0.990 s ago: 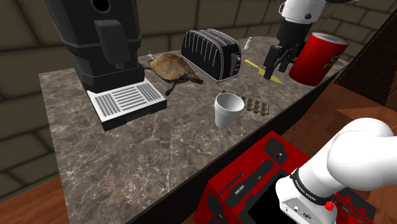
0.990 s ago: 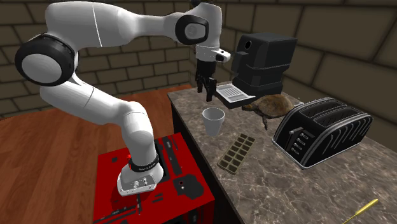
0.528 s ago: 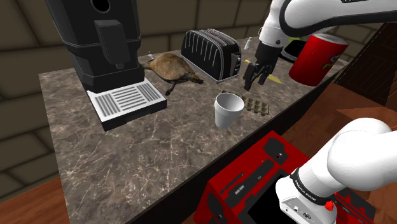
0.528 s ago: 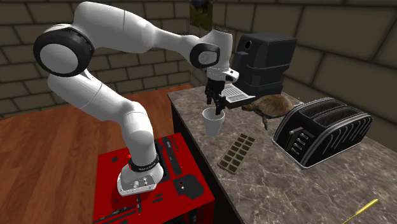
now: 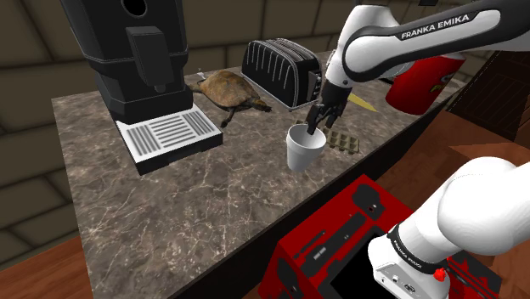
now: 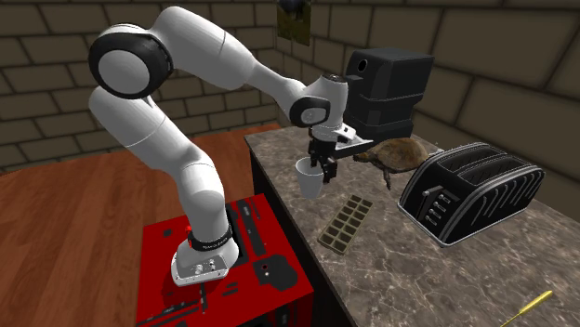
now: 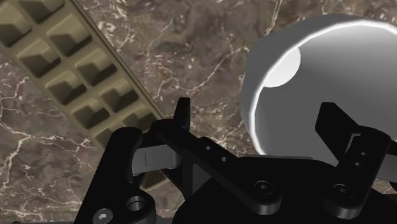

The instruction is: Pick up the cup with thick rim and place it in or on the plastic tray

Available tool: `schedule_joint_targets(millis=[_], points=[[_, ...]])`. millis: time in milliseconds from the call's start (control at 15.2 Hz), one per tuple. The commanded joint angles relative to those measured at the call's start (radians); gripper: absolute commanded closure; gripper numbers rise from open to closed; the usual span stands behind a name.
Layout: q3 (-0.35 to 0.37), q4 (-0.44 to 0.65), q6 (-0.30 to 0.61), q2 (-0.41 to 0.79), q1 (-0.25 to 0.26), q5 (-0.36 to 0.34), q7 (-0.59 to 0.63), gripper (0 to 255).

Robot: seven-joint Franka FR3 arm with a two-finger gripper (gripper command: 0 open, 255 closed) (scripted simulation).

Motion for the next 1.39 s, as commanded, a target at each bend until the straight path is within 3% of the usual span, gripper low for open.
schedule_joint_targets(millis=[0,264,792,858,1320], points=[[-0.001,-0.015,0.038,0.021,0.002,0.004,-0.003,0],[-0.001,-0.042,0.095,0.052,0.006,0.010,-0.007,0],[-0.001,-0.042,0.095,0.052,0.006,0.010,-0.007,0],[-0.001,-0.042,0.095,0.052,0.006,0.010,-0.007,255],[-0.001,-0.041,0.094,0.052,0.006,0.010,-0.007,255]])
